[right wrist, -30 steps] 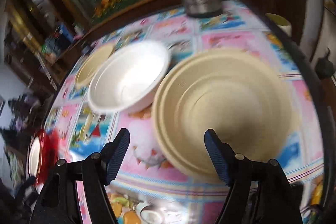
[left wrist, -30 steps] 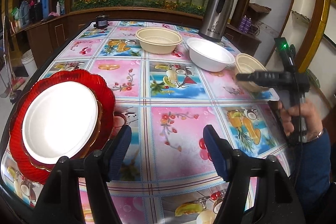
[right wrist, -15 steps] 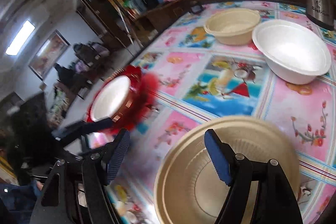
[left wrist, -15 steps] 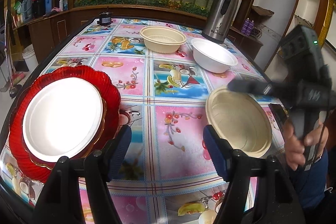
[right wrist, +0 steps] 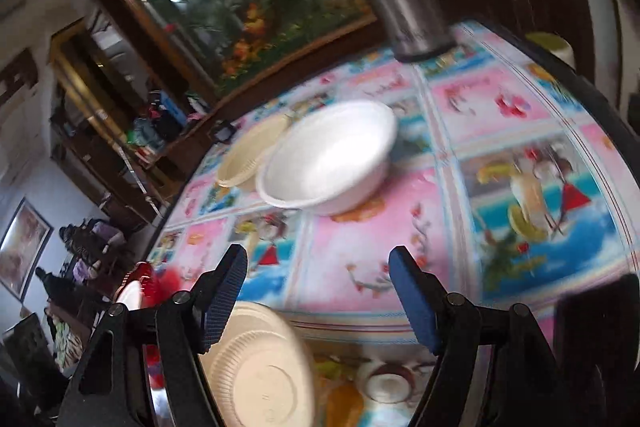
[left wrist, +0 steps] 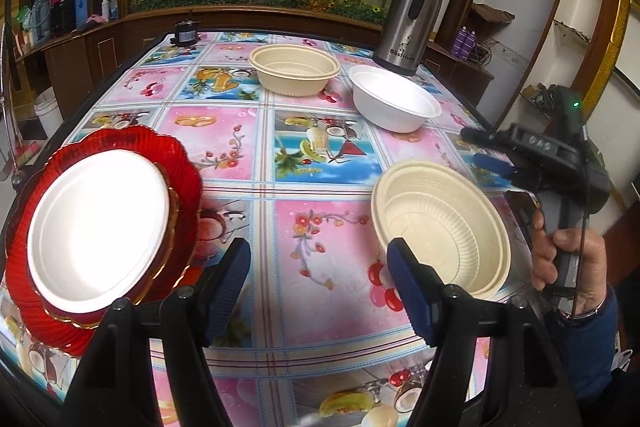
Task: Organize plates and bowls
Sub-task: 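Lift the beige pulp bowl with the right gripper, then carry the beige pulp bowl with the right gripper over the plate stack, then lower the beige bowl onto the white foam plate and open the right gripper, then move the right gripper to the white foam bowl and grasp its rim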
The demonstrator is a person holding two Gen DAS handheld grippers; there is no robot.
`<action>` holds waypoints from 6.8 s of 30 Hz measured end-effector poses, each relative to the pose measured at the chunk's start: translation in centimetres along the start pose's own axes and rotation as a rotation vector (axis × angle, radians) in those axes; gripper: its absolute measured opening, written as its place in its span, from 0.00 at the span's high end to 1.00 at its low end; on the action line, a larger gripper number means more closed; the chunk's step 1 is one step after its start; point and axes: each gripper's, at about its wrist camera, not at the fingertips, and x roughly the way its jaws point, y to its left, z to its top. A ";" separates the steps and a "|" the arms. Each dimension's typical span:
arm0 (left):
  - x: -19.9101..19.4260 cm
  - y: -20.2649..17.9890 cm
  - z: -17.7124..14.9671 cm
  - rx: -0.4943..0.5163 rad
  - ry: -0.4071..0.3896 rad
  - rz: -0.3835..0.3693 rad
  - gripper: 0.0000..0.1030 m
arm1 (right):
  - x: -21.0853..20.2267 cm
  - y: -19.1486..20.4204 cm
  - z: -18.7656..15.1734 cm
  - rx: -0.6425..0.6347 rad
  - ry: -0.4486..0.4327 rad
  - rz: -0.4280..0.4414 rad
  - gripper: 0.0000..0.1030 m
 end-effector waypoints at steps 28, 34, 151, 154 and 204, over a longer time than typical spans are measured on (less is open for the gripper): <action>4.6 0.8 4.4 -0.158 0.100 -0.159 0.32 | -0.7 -1.1 -0.1 0.041 0.031 0.095 0.60; 5.7 -0.4 3.7 -0.122 0.151 -0.188 0.51 | -0.8 -0.9 -0.1 0.020 0.054 0.170 0.60; -6.7 14.8 -0.1 -0.256 -0.127 0.296 0.26 | 10.8 24.3 -3.1 -0.403 0.153 0.238 0.85; -7.4 14.3 0.1 -0.253 -0.147 0.292 0.26 | 9.6 21.7 -1.4 -0.348 0.119 0.223 0.84; 4.6 -1.2 7.3 -0.102 0.055 0.013 0.20 | -0.6 1.1 1.1 -0.057 0.011 -0.005 0.63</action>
